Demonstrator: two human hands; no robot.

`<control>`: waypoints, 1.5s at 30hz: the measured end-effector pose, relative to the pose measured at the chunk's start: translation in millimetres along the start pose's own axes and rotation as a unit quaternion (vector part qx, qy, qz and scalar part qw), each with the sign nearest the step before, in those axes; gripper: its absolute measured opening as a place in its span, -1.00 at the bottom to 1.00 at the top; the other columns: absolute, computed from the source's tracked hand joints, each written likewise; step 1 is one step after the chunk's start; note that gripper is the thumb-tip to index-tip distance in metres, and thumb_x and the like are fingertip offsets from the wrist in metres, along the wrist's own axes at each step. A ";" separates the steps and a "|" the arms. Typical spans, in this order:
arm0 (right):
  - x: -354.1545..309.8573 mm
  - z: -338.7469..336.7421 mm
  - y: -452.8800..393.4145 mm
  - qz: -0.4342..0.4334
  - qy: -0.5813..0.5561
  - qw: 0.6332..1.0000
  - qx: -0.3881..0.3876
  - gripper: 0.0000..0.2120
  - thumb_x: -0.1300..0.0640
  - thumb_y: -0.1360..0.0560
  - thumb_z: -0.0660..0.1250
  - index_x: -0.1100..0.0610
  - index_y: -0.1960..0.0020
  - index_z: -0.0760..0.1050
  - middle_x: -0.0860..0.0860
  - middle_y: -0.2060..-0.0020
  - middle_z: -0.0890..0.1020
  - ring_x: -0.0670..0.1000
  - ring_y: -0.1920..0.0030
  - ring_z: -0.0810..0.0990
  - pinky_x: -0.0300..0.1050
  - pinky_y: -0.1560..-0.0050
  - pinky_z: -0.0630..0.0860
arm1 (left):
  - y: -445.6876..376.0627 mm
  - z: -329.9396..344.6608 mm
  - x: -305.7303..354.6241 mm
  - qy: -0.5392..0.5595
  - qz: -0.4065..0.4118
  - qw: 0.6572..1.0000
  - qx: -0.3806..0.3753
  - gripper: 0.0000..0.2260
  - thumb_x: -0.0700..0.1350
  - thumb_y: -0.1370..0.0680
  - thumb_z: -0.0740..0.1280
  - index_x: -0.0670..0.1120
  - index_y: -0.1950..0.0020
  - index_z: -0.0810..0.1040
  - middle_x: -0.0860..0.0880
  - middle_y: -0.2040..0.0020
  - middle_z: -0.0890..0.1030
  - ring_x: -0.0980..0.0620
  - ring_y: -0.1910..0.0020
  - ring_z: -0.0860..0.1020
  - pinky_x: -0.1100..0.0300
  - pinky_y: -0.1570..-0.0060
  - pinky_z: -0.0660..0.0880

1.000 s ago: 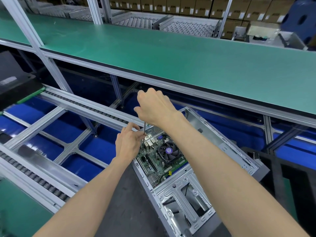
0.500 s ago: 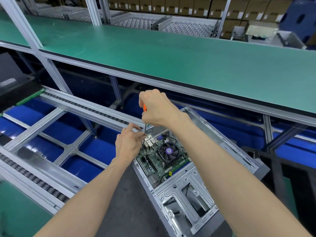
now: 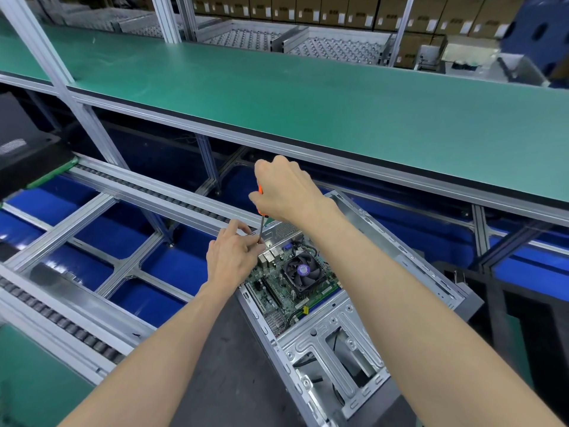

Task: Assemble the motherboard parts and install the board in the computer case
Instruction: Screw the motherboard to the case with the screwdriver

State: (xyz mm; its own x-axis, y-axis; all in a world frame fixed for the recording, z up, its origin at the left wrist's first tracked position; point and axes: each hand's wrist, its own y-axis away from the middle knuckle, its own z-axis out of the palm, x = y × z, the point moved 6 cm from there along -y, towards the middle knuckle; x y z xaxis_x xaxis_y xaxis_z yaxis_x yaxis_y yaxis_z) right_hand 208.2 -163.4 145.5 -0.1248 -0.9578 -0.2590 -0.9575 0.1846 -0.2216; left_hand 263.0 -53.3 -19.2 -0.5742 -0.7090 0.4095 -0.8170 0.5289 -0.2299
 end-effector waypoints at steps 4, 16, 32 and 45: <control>-3.4 -1.9 0.4 -0.017 0.001 1.000 -0.021 -0.82 0.13 -0.48 0.33 0.13 0.02 0.35 0.04 0.10 0.41 0.16 0.12 0.45 0.02 0.20 0.38 | -0.2 0.5 0.3 -0.004 0.010 1.000 0.002 -0.84 0.13 -0.57 0.36 0.12 0.07 0.71 0.19 -0.08 0.46 0.02 -0.03 0.45 -0.02 0.11 0.45; -11.4 0.2 -2.5 -0.032 -0.013 0.999 -0.032 -0.83 0.16 -0.42 0.33 0.10 0.06 0.36 0.00 0.19 0.39 0.14 0.15 0.46 0.01 0.23 0.38 | 0.1 0.0 0.7 -0.016 0.022 1.000 0.008 -0.83 0.10 -0.58 0.36 0.10 0.09 0.71 0.16 -0.07 0.45 0.00 0.00 0.46 -0.01 0.19 0.45; -16.2 4.6 2.5 -0.043 -0.021 0.999 0.012 -0.81 0.12 -0.56 0.32 0.12 0.02 0.29 0.05 0.16 0.44 0.18 0.17 0.44 0.02 0.25 0.39 | -0.7 1.8 -6.3 0.022 0.013 0.999 0.024 -0.88 0.03 -0.56 0.41 0.12 0.14 0.71 0.21 0.01 0.39 0.03 0.05 0.44 0.00 0.20 0.42; 6.3 -19.9 12.0 -0.009 -0.020 0.999 0.044 -0.85 0.18 -0.43 0.33 0.20 0.05 0.41 0.09 0.27 0.49 0.21 0.19 0.52 0.03 0.23 0.52 | -0.2 0.6 -8.2 0.078 -0.019 0.997 0.019 -0.92 0.06 -0.54 0.42 0.17 0.11 0.72 0.28 0.00 0.40 0.13 0.01 0.42 0.02 0.08 0.43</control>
State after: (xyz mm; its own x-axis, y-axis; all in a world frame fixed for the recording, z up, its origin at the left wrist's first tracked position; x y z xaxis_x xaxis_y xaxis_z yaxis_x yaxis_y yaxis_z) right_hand 190.8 -171.7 159.9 -0.0947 -0.9519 -0.2913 -0.9330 0.1869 -0.3075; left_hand 267.8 -47.9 -23.1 -0.5305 -0.6450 0.5500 -0.8406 0.4839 -0.2433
